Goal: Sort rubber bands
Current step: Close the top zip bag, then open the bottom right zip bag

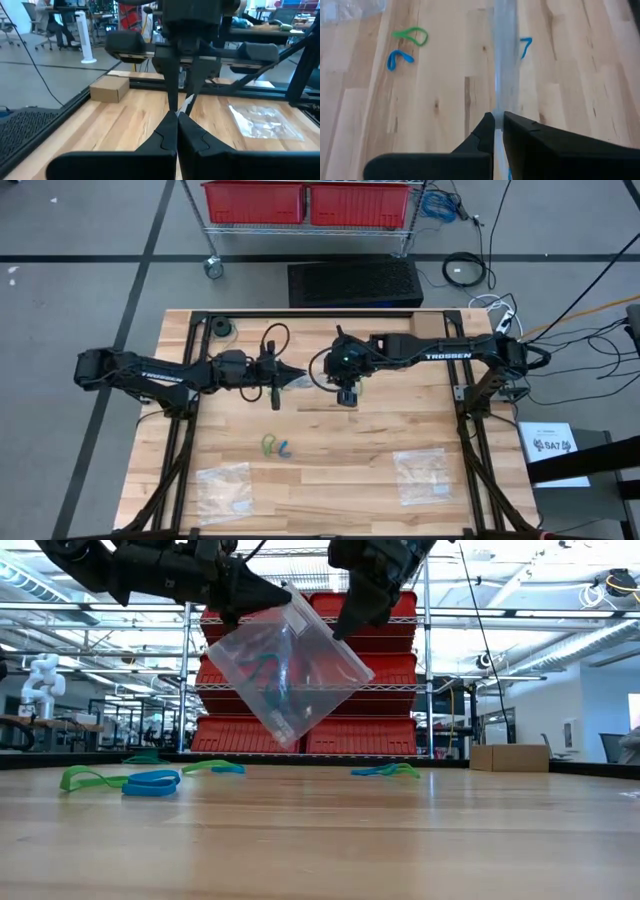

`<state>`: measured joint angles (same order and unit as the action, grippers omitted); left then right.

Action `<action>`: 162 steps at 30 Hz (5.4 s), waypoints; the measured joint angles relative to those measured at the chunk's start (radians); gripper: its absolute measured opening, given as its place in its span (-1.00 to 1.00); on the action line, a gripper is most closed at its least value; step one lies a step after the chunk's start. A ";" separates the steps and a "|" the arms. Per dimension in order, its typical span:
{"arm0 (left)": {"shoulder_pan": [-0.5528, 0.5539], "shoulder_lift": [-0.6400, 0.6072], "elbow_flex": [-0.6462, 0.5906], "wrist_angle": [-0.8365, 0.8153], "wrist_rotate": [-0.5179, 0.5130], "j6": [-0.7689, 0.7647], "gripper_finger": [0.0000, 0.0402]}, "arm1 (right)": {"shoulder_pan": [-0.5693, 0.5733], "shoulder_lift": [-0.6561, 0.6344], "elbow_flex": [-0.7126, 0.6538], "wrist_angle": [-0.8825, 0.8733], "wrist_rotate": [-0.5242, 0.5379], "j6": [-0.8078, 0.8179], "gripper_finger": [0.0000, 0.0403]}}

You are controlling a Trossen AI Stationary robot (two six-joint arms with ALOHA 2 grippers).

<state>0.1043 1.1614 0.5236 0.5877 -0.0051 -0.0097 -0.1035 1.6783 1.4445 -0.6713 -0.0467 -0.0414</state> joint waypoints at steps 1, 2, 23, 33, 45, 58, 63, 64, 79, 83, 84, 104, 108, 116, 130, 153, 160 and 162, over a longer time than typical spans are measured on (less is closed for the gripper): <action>0.000 -0.007 0.000 -0.006 0.000 0.001 -1.00 | 0.000 0.000 0.000 -0.008 0.000 0.000 -0.97; 0.000 -0.013 0.000 -0.003 0.000 0.006 -1.00 | 0.001 0.000 0.000 -0.012 0.000 0.000 -0.97; 0.000 -0.068 0.000 -0.046 -0.005 0.017 -1.00 | 0.001 -0.046 -0.001 -0.149 0.072 0.023 -0.97; 0.000 -0.067 0.001 -0.048 -0.005 0.017 -1.00 | 0.001 -0.046 -0.001 -0.160 0.077 0.039 -0.94; 0.000 -0.067 0.002 -0.045 -0.005 0.017 -1.00 | 0.000 -0.045 -0.001 -0.177 0.079 0.067 -0.47; 0.007 -0.054 0.002 -0.080 -0.081 0.020 -1.00 | 0.001 -0.045 -0.001 -0.173 0.092 0.041 -0.18; 0.100 0.010 0.002 -0.067 -0.110 0.019 -1.00 | 0.000 -0.056 -0.001 -0.192 0.155 0.024 -0.17; 0.125 0.031 0.002 -0.061 -0.110 0.016 -1.00 | 0.000 -0.059 -0.001 -0.199 0.158 0.024 -0.18; 0.386 0.425 0.070 0.082 0.015 -0.089 -0.99 | -0.001 -0.104 -0.001 -0.223 0.232 0.002 -0.18; 0.394 0.476 0.098 0.081 0.016 -0.089 -0.85 | -0.001 -0.104 -0.001 -0.233 0.231 0.003 -0.18; 0.394 0.478 0.104 0.082 0.016 -0.089 -0.79 | -0.001 -0.104 -0.001 -0.233 0.231 0.003 -0.18; 0.459 0.384 0.150 -0.124 0.015 -0.052 -0.32 | 0.067 -0.105 -0.035 -0.378 0.228 0.025 -0.95; 0.453 0.273 0.150 -0.167 0.012 -0.007 -0.32 | 0.149 -0.105 -0.168 -0.395 0.154 0.109 -0.98; 0.422 0.111 0.150 -0.189 0.049 0.017 -0.32 | 0.380 -0.103 -0.450 -0.241 0.001 0.413 -1.00; 0.378 0.101 0.150 -0.183 0.133 0.077 -0.32 | 0.604 -0.104 -0.695 0.212 -0.190 0.681 -1.00; 0.331 0.101 0.149 -0.186 0.133 0.122 -0.32 | 0.171 -0.102 -0.439 0.040 -0.066 0.041 -1.00; 0.303 0.101 0.123 -0.187 0.133 0.125 -0.32 | 0.342 -0.102 -0.428 0.002 -0.013 0.228 -0.85; 0.292 0.101 0.118 -0.189 0.133 0.129 -0.32 | 0.400 -0.096 -0.428 0.004 0.047 0.265 -0.73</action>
<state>0.3961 1.2629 0.6413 0.3988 0.1276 0.1194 0.2970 1.5822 1.0164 -0.6678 0.0003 0.2237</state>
